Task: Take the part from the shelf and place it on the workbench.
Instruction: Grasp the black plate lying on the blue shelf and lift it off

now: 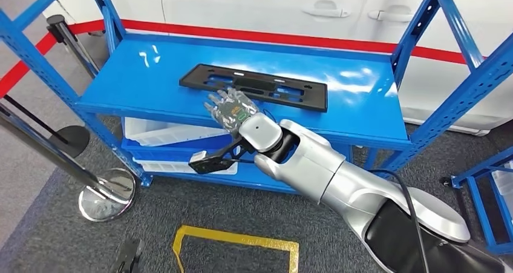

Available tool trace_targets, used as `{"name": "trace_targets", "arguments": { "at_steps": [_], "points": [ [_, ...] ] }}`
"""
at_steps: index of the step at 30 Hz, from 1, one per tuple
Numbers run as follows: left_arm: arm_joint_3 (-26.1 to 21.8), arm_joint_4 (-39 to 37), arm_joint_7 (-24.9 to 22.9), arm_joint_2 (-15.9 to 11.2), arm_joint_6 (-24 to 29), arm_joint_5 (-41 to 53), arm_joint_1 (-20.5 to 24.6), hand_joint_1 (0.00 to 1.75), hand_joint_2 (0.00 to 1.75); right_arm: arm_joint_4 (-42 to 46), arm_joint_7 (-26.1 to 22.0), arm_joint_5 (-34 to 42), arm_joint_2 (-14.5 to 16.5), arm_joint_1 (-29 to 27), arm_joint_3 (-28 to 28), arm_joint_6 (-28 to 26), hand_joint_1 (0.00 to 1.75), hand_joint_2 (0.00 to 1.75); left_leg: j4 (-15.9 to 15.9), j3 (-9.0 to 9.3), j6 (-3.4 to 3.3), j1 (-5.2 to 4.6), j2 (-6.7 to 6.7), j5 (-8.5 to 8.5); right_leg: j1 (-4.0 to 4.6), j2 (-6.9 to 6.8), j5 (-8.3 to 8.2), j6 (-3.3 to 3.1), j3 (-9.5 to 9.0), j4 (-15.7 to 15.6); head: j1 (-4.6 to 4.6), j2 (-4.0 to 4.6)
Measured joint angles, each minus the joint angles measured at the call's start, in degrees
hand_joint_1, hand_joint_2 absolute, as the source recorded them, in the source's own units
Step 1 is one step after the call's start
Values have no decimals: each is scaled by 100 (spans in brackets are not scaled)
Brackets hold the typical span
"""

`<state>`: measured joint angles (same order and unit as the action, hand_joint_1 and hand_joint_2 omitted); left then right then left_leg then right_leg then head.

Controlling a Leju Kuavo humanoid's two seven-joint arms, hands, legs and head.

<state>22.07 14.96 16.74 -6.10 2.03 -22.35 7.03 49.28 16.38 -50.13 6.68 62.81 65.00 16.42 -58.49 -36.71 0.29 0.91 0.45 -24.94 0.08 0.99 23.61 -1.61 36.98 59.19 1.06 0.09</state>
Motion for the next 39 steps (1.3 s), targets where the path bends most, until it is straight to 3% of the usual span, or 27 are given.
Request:
{"name": "trace_targets", "arguments": {
  "at_steps": [3, 6, 7, 8, 9, 11, 13, 16, 18, 21, 23, 24, 26, 28, 30, 33, 35, 37, 38, 39],
  "points": [
    [0, -2, -4, 2, 12, -10, -1, 0, 0, -69, 118, -4, -5, 12, -2, 57, 0, 175, 45, 83, -95, 35, -4, 44, 5, -14, 192, 83, 76, 240, -8, 0],
    [-1, -3, -4, 2, 13, -26, 5, 0, 0, -189, 350, 23, -18, 21, -4, 203, 0, 175, 59, 141, -161, 21, -11, 18, -11, -32, 665, 127, 564, 1294, -16, 0],
    [-1, -3, -5, 2, 8, -31, 1, 0, 0, -245, 424, 46, -29, 16, -5, 235, 0, 175, 57, 149, -172, 14, -11, 10, -14, -33, 730, 128, 708, 1559, -16, 0],
    [-1, -4, -5, 1, -1, -34, -5, 0, 0, -306, 494, 67, -46, 13, -8, 258, 0, 175, 54, 156, -176, 9, -7, 2, -15, -34, 690, 121, 759, 1623, -17, 0],
    [0, -4, -5, 1, -17, -35, -12, 0, 0, -368, 559, 85, -63, 13, -13, 275, 0, 175, 51, 166, -178, 4, -2, -6, -13, -35, 555, 104, 697, 1465, -18, 0],
    [0, -5, -3, 2, -56, -20, -22, 0, 0, -483, 648, 107, -81, 31, -28, 309, 0, 175, 45, 189, -164, -9, 8, -28, 6, -34, 180, 37, 333, 704, -18, 0],
    [1, -5, 0, 3, -79, 4, -17, 0, 0, -597, 676, 121, -80, 64, -48, 342, 0, 175, 32, 187, -127, -31, 10, -50, 34, -42, 5, -7, 28, 111, -12, 0],
    [15, -5, 3, -5, -74, 22, -16, 0, 0, -793, 738, 151, -77, 90, -64, 363, 0, 175, 46, 181, -45, -27, 6, -62, 47, -45, -4, -33, -53, -33, -12, 0],
    [26, -5, 4, -15, -66, 24, -20, 0, 0, -903, 826, 187, -78, 110, -73, 381, 0, 175, -107, 127, 14, -16, -2, -178, 22, -47, -25, -74, -99, -95, 1, 0],
    [46, -7, 1, -21, -71, 27, -27, 0, 0, -1066, 942, 216, -75, 143, -81, 422, 0, 175, -1055, -330, 86, -5, -9, -610, 6, -50, -21, -112, -132, -120, 21, 0],
    [75, -10, -8, -20, -80, 43, -56, 0, 0, -1187, 1010, 251, -79, 126, -86, 398, 0, 175, -1477, -583, 119, 2, -10, -671, 9, -47, -7, -121, -135, -109, 18, 0],
    [89, -13, -13, -20, -82, 52, -71, 0, 0, -1236, 1041, 273, -82, 116, -95, 371, 0, 175, -1379, -559, 128, 8, -10, -549, 6, -42, 3, -119, -137, -97, 19, 0],
    [106, -14, -18, -20, -82, 63, -81, 0, 0, -1311, 1102, 303, -89, 109, -115, 316, 0, 175, -687, -252, 121, 18, -14, -171, -1, -28, 38, -93, -140, -55, 19, 0],
    [120, -14, -20, -20, -83, 67, -70, 0, 0, -1380, 1157, 308, -109, 112, -139, 282, 0, 175, -103, 35, 66, -2, -12, 11, 12, -19, 72, -42, -126, -15, 20, 0],
    [133, -14, -20, -20, -85, 76, -76, 0, 0, -1440, 1189, 316, -139, 112, -168, 273, 0, 175, 11, 97, -11, -31, -4, -12, 26, -16, 90, 13, -120, -14, 23, 0],
    [158, -14, -9, -20, -90, 104, -99, 0, 0, -1505, 1217, 353, -201, 136, -209, 265, 0, 175, 65, 175, -124, 2, -6, -36, 27, -31, 188, 121, -82, 108, 13, 0],
    [177, -14, 1, -31, -94, 116, -100, 0, 0, -1535, 1230, 383, -250, 172, -223, 248, 0, 175, 93, 249, -189, 12, -11, -66, 6, -44, 408, 169, 202, 663, -1, 0],
    [195, -17, 3, -43, -100, 117, -107, 0, 0, -1559, 1234, 409, -290, 185, -226, 236, 0, 175, 92, 313, -222, 7, -13, -119, -14, -47, 614, 188, 635, 1379, -7, 0],
    [208, -22, 6, -45, -105, 117, -116, 0, 0, -1574, 1234, 417, -310, 177, -230, 234, 0, 175, 91, 354, -224, 5, -11, -152, -21, -47, 601, 190, 775, 1557, -8, 0],
    [221, -28, 9, -46, -110, 117, -129, 0, 0, -1589, 1234, 422, -327, 170, -238, 230, 0, 175, 91, 404, -219, 4, -8, -190, -24, -48, 476, 186, 807, 1519, -9, 0]
  ]
}}
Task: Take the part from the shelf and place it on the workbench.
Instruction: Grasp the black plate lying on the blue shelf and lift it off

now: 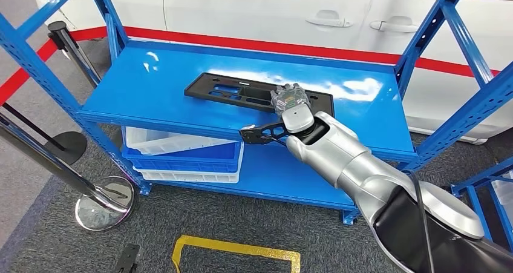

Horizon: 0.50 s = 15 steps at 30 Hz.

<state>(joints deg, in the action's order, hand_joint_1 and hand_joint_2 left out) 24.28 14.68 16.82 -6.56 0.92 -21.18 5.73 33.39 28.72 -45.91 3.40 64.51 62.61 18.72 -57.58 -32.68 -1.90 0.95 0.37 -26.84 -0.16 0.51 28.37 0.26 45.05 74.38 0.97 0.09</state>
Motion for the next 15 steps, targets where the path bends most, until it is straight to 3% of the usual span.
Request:
{"name": "trace_targets", "arguments": {
  "at_steps": [2, 4, 5, 9, 11, 13, 14, 15],
  "points": [
    [22, -8, 8, 1, -17, 0, -28, 0, 0, -22, -1, 1, -20, -2, -21, -20, 0, 175, 0, 123, 27, 1, 7, -91, 1, -1, -463, -32, -241, -651, -1, 0],
    [39, -9, 19, 2, -32, 1, -36, 0, 0, -33, -8, 3, -23, 9, -33, -41, 0, 175, -2, 196, 83, -14, 8, -181, 21, 1, -704, -83, -566, -1301, 7, 0],
    [46, -10, 24, 2, -36, 1, -30, 0, 0, -36, -16, 5, -24, 12, -35, -45, 0, 175, 1, 213, 116, -20, 8, -214, 35, 4, -698, -110, -652, -1461, 13, 0],
    [56, -12, 30, 5, -39, 3, -30, 0, 0, -48, -41, 8, -31, 7, -42, -43, 0, 175, 1, 262, 237, -3, -1, -322, 44, 17, -541, -238, -785, -1571, 23, 0],
    [68, -13, 31, 6, -41, 3, -25, 0, 0, -54, -46, 9, -28, 17, -60, -42, 0, 175, -460, 21, 267, 4, -10, -475, 22, 19, -475, -294, -916, -1630, 46, 0],
    [90, -14, 31, 7, -47, -1, -23, 0, 0, -62, -56, 27, -21, -3, -74, -33, 0, 175, -1224, -487, 282, 4, -11, -615, 39, 18, -369, -327, -1045, -1643, 60, 0],
    [101, -15, 31, 7, -51, -3, -34, 0, 0, -68, -61, 43, -16, -30, -76, -26, 0, 175, -1487, -723, 288, 4, -11, -592, 50, 19, -308, -335, -1119, -1643, 59, 0],
    [110, -16, 31, 7, -56, -6, -49, 0, 0, -75, -66, 59, -13, -58, -76, -17, 0, 175, -1546, -871, 290, 4, -11, -455, 59, 22, -243, -336, -1208, -1641, 60, 0]
  ]
}}
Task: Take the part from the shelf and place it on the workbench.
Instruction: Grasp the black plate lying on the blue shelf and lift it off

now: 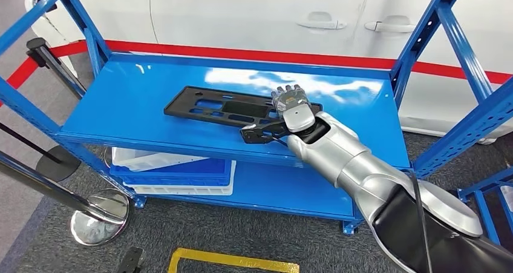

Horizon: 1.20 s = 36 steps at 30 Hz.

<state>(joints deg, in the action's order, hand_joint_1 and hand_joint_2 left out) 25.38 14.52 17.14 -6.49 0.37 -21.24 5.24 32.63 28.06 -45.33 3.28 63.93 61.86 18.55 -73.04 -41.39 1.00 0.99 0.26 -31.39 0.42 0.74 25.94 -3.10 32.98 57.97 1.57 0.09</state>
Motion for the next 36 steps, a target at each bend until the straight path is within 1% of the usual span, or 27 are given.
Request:
{"name": "trace_targets", "arguments": {
  "at_steps": [1, 2, 3, 4, 5, 7, 9, 10, 12, 14, 15, 16, 17, 18, 19, 20, 21, 22, 25, 27, 29, 30, 31, 32, 34, 35, 36],
  "points": [
    [7, -1, 0, 0, -2, -2, -14, 0, 0, -7, -6, 14, 3, -19, 0, 18, 0, 175, 159, -45, -6, -4, 0, 245, 7, 6, 71, 5, -100, 8, -2, 0],
    [13, -1, 1, 0, -1, -3, -21, 0, 0, -13, -15, 22, 7, -28, 0, 58, 0, 175, 495, 2, -20, -8, -1, 573, 11, 11, 152, 13, -211, 19, 0, 0],
    [20, -5, 0, -1, 4, -7, -24, 0, 0, -22, -27, 34, 9, -31, 0, 130, 0, 175, 818, 91, -40, -23, 2, 825, 15, 14, 229, 28, -301, 24, -1, 0],
    [26, -10, -2, -4, 15, -19, -23, 0, 0, -31, -41, 56, 21, -27, 0, 242, 0, 175, 1092, 191, -64, -47, 4, 997, 20, 23, 298, 53, -368, 32, -5, 0],
    [32, -16, -12, -5, 32, -33, -18, 0, 0, -40, -52, 89, 34, -25, 0, 404, 0, 175, 1278, 281, -91, -68, 7, 1033, 21, 28, 345, 78, -400, 36, -5, 0],
    [38, -23, -71, -8, 107, -93, 8, 0, 0, -57, -64, 184, 63, -32, 0, 839, 0, 175, 1411, 369, -143, -101, 10, 913, 17, 41, 385, 129, -397, 28, -12, 0],
    [40, -24, -156, -6, 195, -151, 11, 0, 0, -65, -54, 252, 83, -48, 0, 1222, 0, 175, 1495, 432, -193, -73, 7, 833, 14, 21, 449, 186, -368, 64, -19, -1],
    [40, -25, -184, -5, 221, -167, 1, 0, 0, -67, -40, 276, 90, -49, 0, 1321, 0, 175, 1522, 469, -224, -56, 5, 813, 12, 7, 521, 217, -311, 194, -28, -1],
    [41, -27, -211, -5, 244, -178, -11, 0, 0, -72, 12, 319, 95, -55, 0, 1364, 0, 175, 1547, 544, -285, -41, 2, 762, -9, -16, 753, 266, 32, 831, -45, 0],
    [41, -27, -229, -5, 250, -181, -5, 0, 0, -83, 52, 368, 94, -97, 0, 1386, 0, 175, 1547, 603, -313, -39, 6, 703, -46, -17, 924, 297, 549, 1594, -47, 0],
    [41, -27, -238, -5, 256, -182, -10, 0, 0, -90, 59, 393, 94, -129, 0, 1410, 0, 175, 1546, 641, -310, -36, 11, 672, -65, -18, 873, 311, 730, 1766, -48, 0],
    [41, -27, -246, -4, 263, -182, -16, 0, 0, -95, 57, 419, 94, -153, 0, 1433, 0, 175, 1542, 685, -300, -32, 17, 639, -83, -19, 710, 321, 802, 1719, -48, 0],
    [41, -27, -254, -2, 270, -182, -20, 0, 0, -99, 53, 444, 94, -167, 0, 1465, 0, 175, 1536, 734, -284, -25, 23, 603, -98, -20, 450, 327, 762, 1457, -47, 0],
    [41, -27, -265, 0, 279, -182, -22, 0, 0, -102, 48, 471, 94, -172, 0, 1514, 0, 175, 1525, 781, -262, -17, 28, 563, -108, -22, 164, 327, 646, 1058, -48, 0],
    [41, -28, -281, 2, 288, -182, -18, 0, 0, -104, 43, 507, 94, -170, 0, 1588, 0, 175, 1510, 811, -233, -15, 32, 525, -108, -22, -39, 319, 518, 693, -49, 0],
    [41, -28, -302, 4, 298, -182, -10, 0, 0, -104, 39, 549, 94, -165, 0, 1676, 0, 175, 1492, 820, -200, -18, 37, 495, -101, -18, -153, 300, 406, 405, -48, 0],
    [42, -29, -324, 4, 309, -182, -3, 0, 0, -103, 39, 598, 94, -158, 0, 1757, 0, 175, 1484, 817, -162, -20, 40, 479, -88, -13, -181, 277, 348, 250, -45, 0],
    [42, -30, -343, 5, 317, -182, 2, 0, 0, -99, 45, 638, 94, -147, -1, 1808, 38, 175, 1491, 810, -125, -22, 41, 478, -71, -5, -153, 248, 329, 214, -44, 0],
    [45, -31, -368, 7, 329, -173, 5, 0, 0, -82, 74, 709, 94, -125, -1, 1781, 169, 175, 1463, 796, -26, -13, 18, 422, -82, -10, -169, 151, 268, 122, -36, 0],
    [48, -32, -367, 7, 332, -165, 9, 0, 0, -75, 85, 753, 89, -133, 0, 1693, 175, 175, 1020, 585, 20, -14, -8, 174, -96, -32, -179, 104, 226, 72, -22, 0],
    [50, -32, -351, 6, 320, -162, 2, 0, 0, -77, 83, 811, 85, -165, 0, 1579, 175, 175, 250, 190, 47, -11, -10, -124, -85, -41, -172, 77, 223, 70, -16, 0],
    [51, -32, -326, 7, 300, -163, -4, 0, 0, -77, 74, 839, 85, -182, 0, 1514, 175, 175, -10, 40, 53, -9, -10, -167, -80, -39, -167, 70, 222, 75, -16, 0],
    [52, -32, -289, 8, 270, -164, -7, 0, 0, -77, 60, 864, 85, -193, 0, 1455, 175, 175, -65, -12, 54, -8, -10, -101, -77, -34, -161, 66, 218, 82, -15, 0],
    [52, -32, -241, 7, 232, -166, -6, 0, 0, -77, 44, 881, 85, -194, 0, 1404, 175, 175, 129, 58, 48, -8, -10, 70, -77, -27, -152, 65, 209, 89, -16, 0],
    [52, -32, -130, 1, 143, -177, 5, 0, 87, -77, 14, 911, 85, -177, 0, 1327, 175, 175, 911, 417, 21, -8, -10, 462, -73, -11, -132, 77, 184, 101, -17, 0],
    [53, -32, -75, -5, 97, -189, 13, 0, 131, -77, -4, 928, 84, -157, 0, 1302, 175, 175, 1250, 578, -3, -18, -8, 574, -63, 2, -124, 94, 180, 105, -19, 0],
    [54, -32, -21, -9, 51, -202, 21, 0, 175, -77, -27, 944, 82, -136, 0, 1274, 175, 175, 1453, 676, -29, -29, -6, 615, -54, 13, -124, 117, 179, 103, -22, 0]
  ]
}}
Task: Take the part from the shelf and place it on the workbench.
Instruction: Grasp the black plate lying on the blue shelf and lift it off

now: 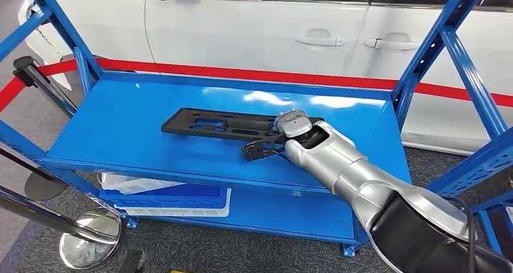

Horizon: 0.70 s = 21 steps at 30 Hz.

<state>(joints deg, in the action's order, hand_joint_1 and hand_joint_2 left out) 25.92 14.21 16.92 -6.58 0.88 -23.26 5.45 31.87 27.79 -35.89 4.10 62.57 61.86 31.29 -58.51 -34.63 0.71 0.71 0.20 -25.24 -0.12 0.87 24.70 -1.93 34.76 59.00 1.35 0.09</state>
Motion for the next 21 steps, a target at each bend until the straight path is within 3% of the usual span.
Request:
{"name": "trace_targets", "arguments": {
  "at_steps": [3, 5, 8, 9, 10, 11, 13, 14, 16, 19, 21],
  "points": [
    [1, 0, 143, -9, -119, -27, 18, 0, 175, 0, -91, 27, -11, 38, 0, -133, 175, 175, 109, 49, -94, -10, 2, 11, 17, 16, -11, 90, 2, -26, -2, 0],
    [3, 0, 196, -13, -150, -26, 31, 0, 175, 0, -135, 42, -22, 57, -1, -234, 175, 175, 157, 73, -162, 15, -8, 49, 20, -3, 109, 148, 72, 138, -14, 0],
    [9, 0, 224, -15, -153, -22, 44, 0, 175, 0, -163, 75, -28, 66, -2, -337, 175, 175, 173, 72, -221, 17, -15, 64, 2, -23, 629, 194, 541, 1157, -37, 0],
    [11, 0, 230, -16, -153, -22, 43, 0, 175, 0, -174, 80, -28, 54, -2, -381, 175, 175, 166, 65, -226, 14, -14, 62, -5, -24, 739, 202, 707, 1483, -36, 0],
    [13, 0, 238, -18, -153, -22, 42, 0, 175, 0, -193, 79, -29, 42, -2, -444, 175, 175, 157, 61, -225, 14, -12, 58, -11, -25, 731, 206, 783, 1615, -37, 0],
    [15, 0, 253, -19, -158, -25, 43, 0, 175, 2, -224, 75, -30, 37, -2, -547, 175, 175, 143, 58, -220, 15, -7, 51, -18, -25, 612, 205, 748, 1522, -38, 0],
    [20, 0, 295, -18, -190, -46, 45, 0, 175, 27, -309, 51, -28, 56, -2, -868, 175, 175, 100, 56, -190, 20, 4, 22, -34, -26, 217, 187, 418, 803, -39, 0],
    [22, 0, 316, -19, -216, -64, 49, 0, 175, 54, -349, 38, -27, 81, -2, -1048, 175, 175, 72, 39, -165, 12, 7, 3, -35, -25, 94, 173, 244, 449, -39, 0],
    [22, 0, 347, -24, -257, -103, 60, 0, 175, 123, -395, 17, -7, 141, -2, -1305, 175, 175, 32, -8, -107, -5, 9, -14, -23, -20, 35, 128, 107, 119, -32, 0],
    [24, 0, 380, -37, -270, -144, 64, 0, 175, 197, -421, 5, 12, 176, -2, -1471, 175, 175, 20, -39, -33, -1, 11, -25, -13, -21, 23, 43, 119, 96, -30, 0],
    [25, 0, 413, -46, -243, -167, 62, 0, 175, 285, -424, 5, 10, 193, -3, -1568, 175, 175, -255, -164, 11, 4, 5, -207, -33, -27, 11, -8, 109, 74, -16, 0]
  ]
}}
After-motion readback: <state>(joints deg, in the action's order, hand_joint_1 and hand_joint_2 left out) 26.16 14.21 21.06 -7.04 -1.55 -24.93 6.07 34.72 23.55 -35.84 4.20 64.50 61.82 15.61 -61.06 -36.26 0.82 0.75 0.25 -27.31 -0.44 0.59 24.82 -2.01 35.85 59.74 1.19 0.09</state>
